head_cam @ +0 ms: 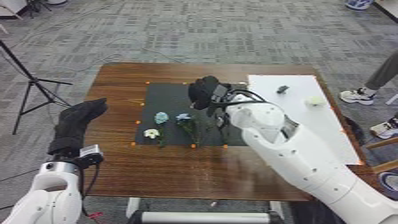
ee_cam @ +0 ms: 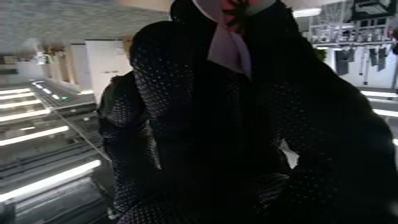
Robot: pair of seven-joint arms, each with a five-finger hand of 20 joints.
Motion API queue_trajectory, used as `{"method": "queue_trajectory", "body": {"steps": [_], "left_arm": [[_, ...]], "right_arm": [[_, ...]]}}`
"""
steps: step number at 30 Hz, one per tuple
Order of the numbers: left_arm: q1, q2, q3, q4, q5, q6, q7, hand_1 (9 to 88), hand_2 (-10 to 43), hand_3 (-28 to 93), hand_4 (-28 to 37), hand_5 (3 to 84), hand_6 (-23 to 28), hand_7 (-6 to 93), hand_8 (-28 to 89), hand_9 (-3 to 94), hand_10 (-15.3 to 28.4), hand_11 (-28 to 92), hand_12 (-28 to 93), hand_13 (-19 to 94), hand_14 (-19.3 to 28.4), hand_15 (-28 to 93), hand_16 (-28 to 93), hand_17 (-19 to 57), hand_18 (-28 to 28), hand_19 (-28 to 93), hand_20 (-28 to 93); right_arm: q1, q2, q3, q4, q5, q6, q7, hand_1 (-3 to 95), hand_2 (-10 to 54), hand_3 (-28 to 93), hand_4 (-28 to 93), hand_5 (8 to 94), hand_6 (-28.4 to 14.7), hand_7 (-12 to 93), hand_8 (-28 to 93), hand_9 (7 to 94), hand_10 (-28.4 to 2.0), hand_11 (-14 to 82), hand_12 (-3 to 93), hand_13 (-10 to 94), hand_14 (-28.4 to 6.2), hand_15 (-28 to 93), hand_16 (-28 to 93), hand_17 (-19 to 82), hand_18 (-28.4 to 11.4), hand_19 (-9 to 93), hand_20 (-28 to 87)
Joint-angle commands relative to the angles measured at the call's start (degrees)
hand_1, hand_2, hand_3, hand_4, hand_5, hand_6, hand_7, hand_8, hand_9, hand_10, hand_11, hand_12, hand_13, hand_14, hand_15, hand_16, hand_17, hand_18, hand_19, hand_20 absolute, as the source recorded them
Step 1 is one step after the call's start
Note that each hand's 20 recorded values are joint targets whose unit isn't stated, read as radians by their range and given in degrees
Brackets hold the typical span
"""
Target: Arrange flowers
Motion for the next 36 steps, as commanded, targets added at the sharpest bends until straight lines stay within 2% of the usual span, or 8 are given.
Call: {"method": "queue_trajectory", "body": {"steps": [1,10,19,25,28,32,36], "left_arm": [[-0.2,-0.49,0.27,-0.17,0.27,-0.87,-0.54,25.9,5.6,68,-26.7,56.2,-1.3,17.1,-9,52.3,14.1,20,10,38,16.6,18,-3,4.7,9.9,6,15],[-0.2,-0.38,0.33,-0.04,0.21,-1.38,-0.79,25.9,5.5,68,-26.5,56.1,-1.2,17.0,-9,52.3,14.2,20,10,38,16.5,18,-3,4.7,9.9,6,15],[-0.4,-0.18,0.4,0.02,0.23,-1.65,-1.13,25.8,5.3,69,-26.0,56.1,-1.1,16.8,-9,52.3,14.1,20,10,38,16.6,18,-3,4.7,9.9,6,15],[-0.7,-0.05,0.49,0.08,0.39,-1.83,-1.25,25.9,5.1,69,-25.8,56.1,-1.1,16.8,-9,52.3,14.2,20,10,38,16.6,18,-3,4.7,9.9,6,15],[-0.8,0.02,0.53,0.17,0.45,-2.16,-1.39,25.9,4.8,69,-25.6,56.0,-1.0,16.9,-9,52.3,14.1,20,10,38,16.6,18,-3,4.7,9.9,6,15],[-0.8,0.12,0.44,0.18,0.49,-2.53,-1.59,26.0,4.7,69,-25.4,56.0,-1.0,16.9,-9,52.2,14.1,20,10,38,16.5,18,-3,4.6,9.9,6,15],[-1.0,0.13,0.56,0.23,0.45,-2.32,-1.5,26.1,4.5,69,-25.2,56.0,-1.1,16.8,-9,52.1,14.1,20,10,38,16.6,18,-3,4.6,9.9,6,15]], "right_arm": [[-2.4,-2.8,1.2,3.1,-4.1,-0.5,-0.6,57.5,-9.5,64,-25,77.6,4.9,29,-1,89.4,-8.3,8.2,31.6,73,-9.0,55,35,35,-21.3,76,57],[-3.8,-3.6,3.0,5.3,-5.4,-0.9,-0.4,57.1,-9.5,64,-25,77.5,4.8,29,-1,89.3,-8.3,8.2,31.7,73,-9.0,55,35,35,-21.4,76,57],[-4.2,-3.0,3.5,4.7,-4.6,-2.2,1.7,55.5,-9.5,64,-24,74.1,3.8,30,0,86.0,-8.6,8.3,31.8,71,-9.2,56,35,34,-21.2,76,57],[-4.0,-2.6,3.5,4.2,-3.3,-2.2,2.2,52.4,-9.5,63,-22,71.6,2.6,30,0,82.5,-9.5,12.9,27.7,69,-9.4,57,35,33,-21.3,76,57],[-3.9,-2.4,3.5,3.7,-2.4,-2.3,2.7,48.9,-9.5,62,-20,71.6,1.6,29,1,80.4,-10.9,18.2,21.3,68,-9.9,57,35,32,-21.7,76,57],[-3.8,-2.2,3.8,3.2,-1.6,-2.6,2.9,44.8,-9.5,63,-19,71.4,1.0,27,1,79.6,-11.4,19.2,19.5,68,-10.6,58,34,32,-22.0,76,57],[-3.3,-2.0,3.9,3.2,-1.3,-3.0,2.9,41.9,-9.5,65,-18,71.6,0.7,25,1,79.1,-11.7,19.3,19.0,67,-10.8,58,34,32,-22.3,76,57]]}}
